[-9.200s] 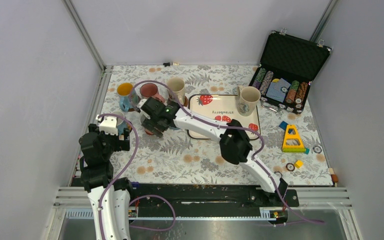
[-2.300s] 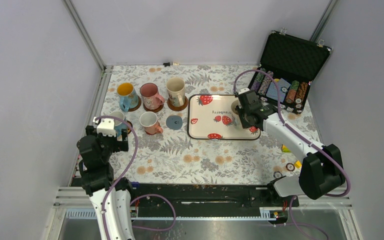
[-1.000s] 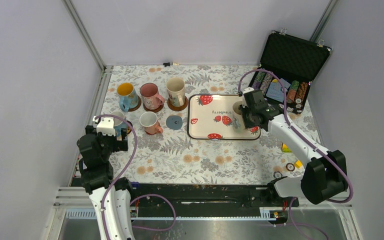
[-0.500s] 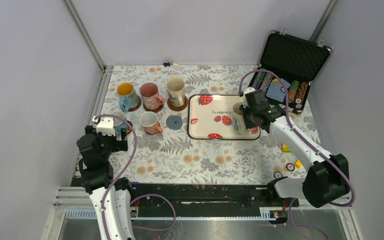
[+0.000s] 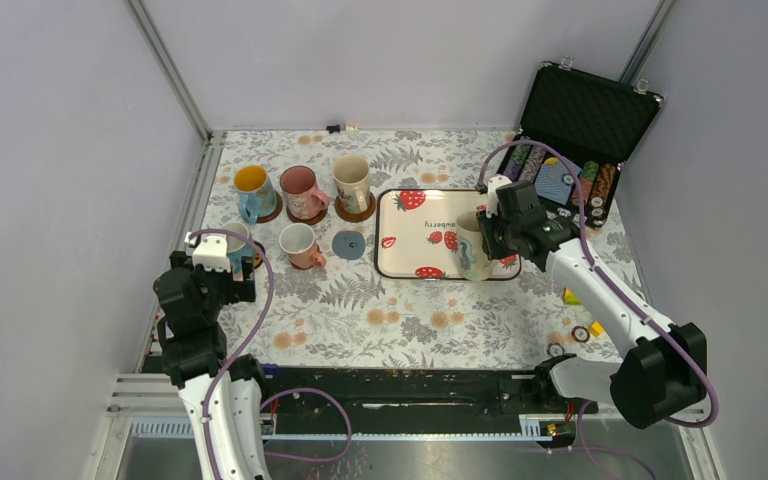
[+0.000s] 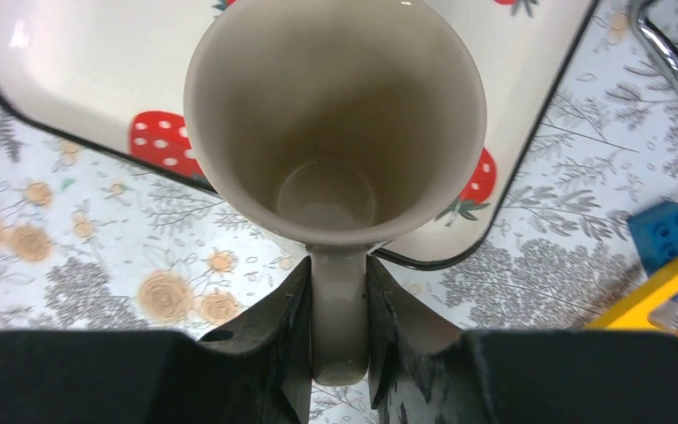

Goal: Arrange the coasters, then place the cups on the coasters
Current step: Pick up the cup from the tray, then place the cup on the coaster.

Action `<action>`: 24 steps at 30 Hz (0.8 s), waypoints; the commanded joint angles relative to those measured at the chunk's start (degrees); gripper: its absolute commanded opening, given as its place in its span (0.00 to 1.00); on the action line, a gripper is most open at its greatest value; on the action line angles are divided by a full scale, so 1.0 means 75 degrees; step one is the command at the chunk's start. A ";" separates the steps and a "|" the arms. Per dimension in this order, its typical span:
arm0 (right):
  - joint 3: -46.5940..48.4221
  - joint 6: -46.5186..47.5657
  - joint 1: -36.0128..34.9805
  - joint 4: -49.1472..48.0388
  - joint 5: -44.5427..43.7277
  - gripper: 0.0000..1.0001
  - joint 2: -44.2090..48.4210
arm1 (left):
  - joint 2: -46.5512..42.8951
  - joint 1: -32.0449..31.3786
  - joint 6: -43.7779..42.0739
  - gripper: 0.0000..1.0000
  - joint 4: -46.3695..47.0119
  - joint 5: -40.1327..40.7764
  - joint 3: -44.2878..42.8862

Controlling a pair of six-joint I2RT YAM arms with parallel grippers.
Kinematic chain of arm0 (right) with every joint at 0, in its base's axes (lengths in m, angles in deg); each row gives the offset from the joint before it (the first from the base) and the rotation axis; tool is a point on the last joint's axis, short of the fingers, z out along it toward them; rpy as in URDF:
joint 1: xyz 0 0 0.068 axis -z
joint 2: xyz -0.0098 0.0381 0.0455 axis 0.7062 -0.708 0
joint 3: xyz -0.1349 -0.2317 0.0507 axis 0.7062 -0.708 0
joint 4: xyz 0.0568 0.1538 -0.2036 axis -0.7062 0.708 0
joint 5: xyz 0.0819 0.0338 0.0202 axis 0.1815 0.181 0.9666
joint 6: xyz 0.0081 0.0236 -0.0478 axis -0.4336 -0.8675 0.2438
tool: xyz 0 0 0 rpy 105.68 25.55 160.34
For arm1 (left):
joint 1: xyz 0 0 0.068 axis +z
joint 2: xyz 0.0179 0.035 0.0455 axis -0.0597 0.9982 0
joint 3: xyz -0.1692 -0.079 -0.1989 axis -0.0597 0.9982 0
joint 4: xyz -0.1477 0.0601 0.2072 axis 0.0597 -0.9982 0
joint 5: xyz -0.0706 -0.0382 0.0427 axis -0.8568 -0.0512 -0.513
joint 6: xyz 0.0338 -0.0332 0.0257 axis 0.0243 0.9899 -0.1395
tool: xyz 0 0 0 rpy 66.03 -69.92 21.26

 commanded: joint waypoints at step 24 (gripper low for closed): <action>0.0110 0.1359 -0.0077 -0.2593 0.0627 0.00 -0.0897 | -0.0090 0.0060 -0.0064 0.99 0.0364 -0.0196 0.0046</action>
